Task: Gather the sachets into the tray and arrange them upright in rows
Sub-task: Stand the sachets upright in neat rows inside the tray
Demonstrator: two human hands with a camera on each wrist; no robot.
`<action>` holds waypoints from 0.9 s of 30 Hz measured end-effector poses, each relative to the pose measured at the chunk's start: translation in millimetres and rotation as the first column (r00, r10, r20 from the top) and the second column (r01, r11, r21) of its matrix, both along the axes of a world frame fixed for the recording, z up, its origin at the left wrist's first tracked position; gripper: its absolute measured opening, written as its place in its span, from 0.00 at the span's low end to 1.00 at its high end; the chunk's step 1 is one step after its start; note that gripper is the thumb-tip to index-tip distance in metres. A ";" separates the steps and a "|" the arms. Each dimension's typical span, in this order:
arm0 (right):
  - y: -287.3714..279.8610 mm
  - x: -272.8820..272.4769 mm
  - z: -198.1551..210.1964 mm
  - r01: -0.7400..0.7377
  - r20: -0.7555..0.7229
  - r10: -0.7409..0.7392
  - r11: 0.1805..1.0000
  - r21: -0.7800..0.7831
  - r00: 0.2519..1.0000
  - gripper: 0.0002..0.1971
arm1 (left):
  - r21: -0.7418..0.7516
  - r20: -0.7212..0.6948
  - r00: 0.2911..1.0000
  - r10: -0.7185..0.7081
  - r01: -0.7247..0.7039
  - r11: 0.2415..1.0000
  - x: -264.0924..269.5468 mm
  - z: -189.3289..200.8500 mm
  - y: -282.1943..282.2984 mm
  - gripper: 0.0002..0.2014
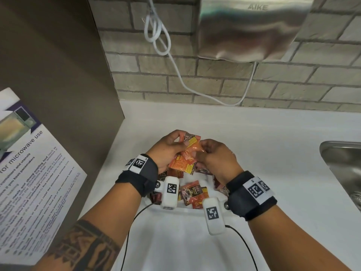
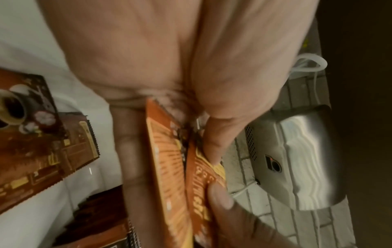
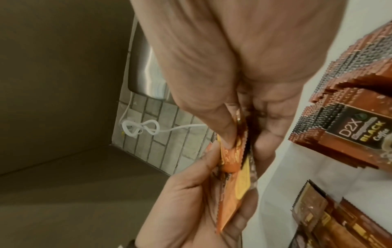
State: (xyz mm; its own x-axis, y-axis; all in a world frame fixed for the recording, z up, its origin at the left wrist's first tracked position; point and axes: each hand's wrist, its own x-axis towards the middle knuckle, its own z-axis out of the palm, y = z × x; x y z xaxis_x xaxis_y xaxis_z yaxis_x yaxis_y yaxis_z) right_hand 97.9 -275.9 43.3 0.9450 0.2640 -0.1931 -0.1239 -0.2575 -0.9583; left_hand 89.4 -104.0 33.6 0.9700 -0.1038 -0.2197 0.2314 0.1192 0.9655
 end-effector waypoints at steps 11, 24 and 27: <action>-3.1 8.1 1.4 0.162 0.231 -0.141 0.984 -0.072 0.963 0.09 | 0.056 -0.021 0.979 0.203 -0.202 0.978 5.8 -7.9 -0.5 0.04; -1.7 -7.3 -1.2 0.039 0.326 -0.040 0.999 0.009 0.945 0.14 | 0.113 0.077 0.990 0.119 -0.127 0.985 -5.0 4.7 10.8 0.07; -0.9 -9.1 0.8 0.018 0.244 -0.016 1.000 -0.007 0.970 0.15 | 0.200 0.153 0.982 0.112 -0.142 0.970 -6.9 2.7 10.7 0.10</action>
State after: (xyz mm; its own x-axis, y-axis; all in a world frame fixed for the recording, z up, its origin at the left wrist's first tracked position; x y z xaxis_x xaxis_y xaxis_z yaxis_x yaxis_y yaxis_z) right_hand 88.7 -276.8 44.1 0.9683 0.2465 0.0416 0.1090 -0.2665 -0.9576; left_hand 82.5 -93.3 36.3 0.9948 0.0560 -0.0845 0.0883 -0.0687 0.9937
